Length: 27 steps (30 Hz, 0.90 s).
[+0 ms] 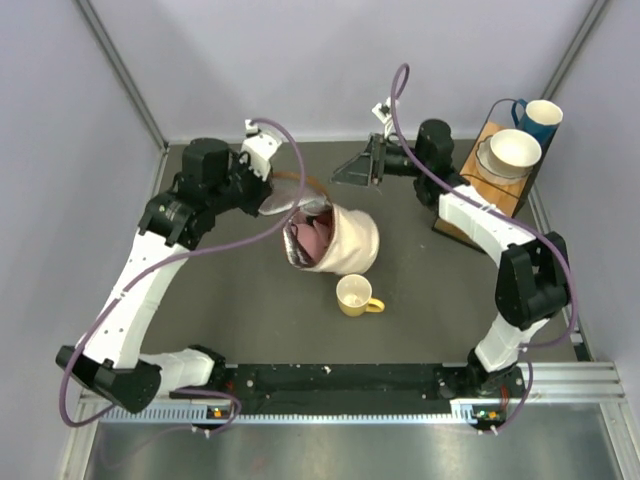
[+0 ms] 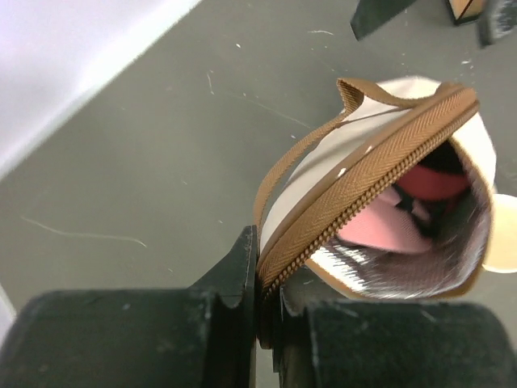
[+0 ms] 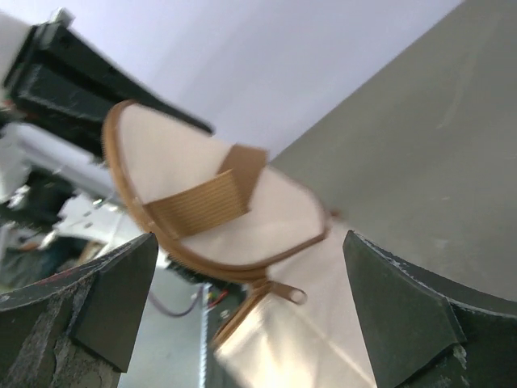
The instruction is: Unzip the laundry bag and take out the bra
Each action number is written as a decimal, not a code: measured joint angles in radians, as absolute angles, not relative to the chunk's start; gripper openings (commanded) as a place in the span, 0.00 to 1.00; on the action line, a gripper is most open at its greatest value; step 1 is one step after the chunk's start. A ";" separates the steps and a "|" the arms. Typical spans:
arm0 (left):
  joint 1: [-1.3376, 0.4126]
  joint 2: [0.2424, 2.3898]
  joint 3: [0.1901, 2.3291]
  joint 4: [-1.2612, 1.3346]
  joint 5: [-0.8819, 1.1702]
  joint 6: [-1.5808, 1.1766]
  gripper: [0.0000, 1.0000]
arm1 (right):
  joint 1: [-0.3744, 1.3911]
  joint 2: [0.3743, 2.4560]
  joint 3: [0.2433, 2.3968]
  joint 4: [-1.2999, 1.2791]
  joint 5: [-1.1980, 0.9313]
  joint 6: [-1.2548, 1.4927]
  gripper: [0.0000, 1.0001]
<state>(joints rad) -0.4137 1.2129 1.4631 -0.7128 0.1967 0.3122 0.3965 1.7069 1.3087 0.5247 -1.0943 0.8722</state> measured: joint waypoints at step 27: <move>-0.244 1.097 1.206 -0.800 0.331 -0.550 0.00 | 0.485 1.406 1.361 -0.263 -0.377 0.263 0.87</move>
<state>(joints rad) -0.2436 1.0966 1.2064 -0.7998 0.3305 -0.5495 0.4847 1.4055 1.3609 -0.2634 -0.3767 0.2634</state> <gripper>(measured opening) 0.073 0.966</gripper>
